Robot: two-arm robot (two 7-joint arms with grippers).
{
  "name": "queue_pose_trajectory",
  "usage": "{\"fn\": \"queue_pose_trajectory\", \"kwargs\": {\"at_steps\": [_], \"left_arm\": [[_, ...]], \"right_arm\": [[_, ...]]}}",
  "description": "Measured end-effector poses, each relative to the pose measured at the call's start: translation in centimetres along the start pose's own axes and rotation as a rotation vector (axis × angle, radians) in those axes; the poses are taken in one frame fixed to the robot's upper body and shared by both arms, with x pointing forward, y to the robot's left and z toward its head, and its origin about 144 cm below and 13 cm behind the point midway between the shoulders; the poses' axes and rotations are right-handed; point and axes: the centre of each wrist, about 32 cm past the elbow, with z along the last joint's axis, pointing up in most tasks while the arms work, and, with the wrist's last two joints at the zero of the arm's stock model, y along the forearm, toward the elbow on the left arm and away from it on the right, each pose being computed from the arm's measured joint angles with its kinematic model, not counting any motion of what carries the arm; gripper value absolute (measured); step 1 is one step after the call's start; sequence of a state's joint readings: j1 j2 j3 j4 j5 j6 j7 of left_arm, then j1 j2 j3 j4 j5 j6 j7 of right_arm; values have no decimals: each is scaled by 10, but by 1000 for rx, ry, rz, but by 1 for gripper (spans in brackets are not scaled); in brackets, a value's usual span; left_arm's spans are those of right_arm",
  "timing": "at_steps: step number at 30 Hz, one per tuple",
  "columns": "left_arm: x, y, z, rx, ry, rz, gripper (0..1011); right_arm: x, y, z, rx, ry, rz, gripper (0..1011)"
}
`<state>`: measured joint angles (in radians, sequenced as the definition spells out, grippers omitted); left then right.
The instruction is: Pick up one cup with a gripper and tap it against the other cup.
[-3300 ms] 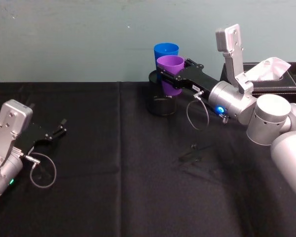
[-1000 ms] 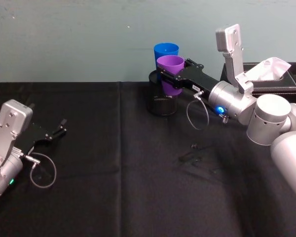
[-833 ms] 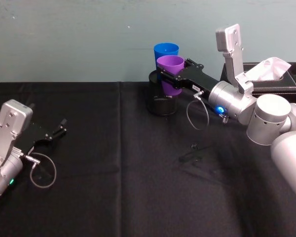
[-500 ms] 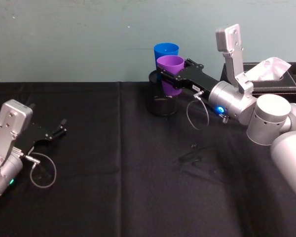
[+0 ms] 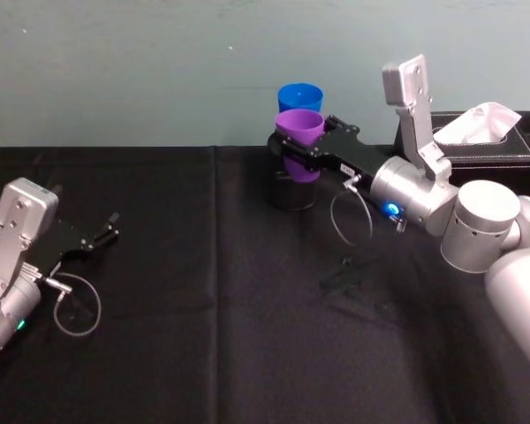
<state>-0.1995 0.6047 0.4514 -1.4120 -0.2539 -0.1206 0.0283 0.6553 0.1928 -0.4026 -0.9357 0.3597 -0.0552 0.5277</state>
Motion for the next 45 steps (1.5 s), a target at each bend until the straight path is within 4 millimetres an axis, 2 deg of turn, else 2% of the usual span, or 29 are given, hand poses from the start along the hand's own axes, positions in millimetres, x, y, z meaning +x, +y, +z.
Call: {"fn": "queue_pose_trajectory", "kwargs": {"at_steps": [19,25,32,45], "left_arm": [[0,0,0,0,0,0,1000],[0,0,0,0,0,0,1000],[0,0,0,0,0,0,1000],[0,0,0,0,0,0,1000]], "right_arm": [[-35,-52,-19,46,10,84,726],[-46,-69,-33,58,-1,96,726],[-59,-83,-59,66,8,95,726],[-60,-94,-94,58,31,59,726]]}}
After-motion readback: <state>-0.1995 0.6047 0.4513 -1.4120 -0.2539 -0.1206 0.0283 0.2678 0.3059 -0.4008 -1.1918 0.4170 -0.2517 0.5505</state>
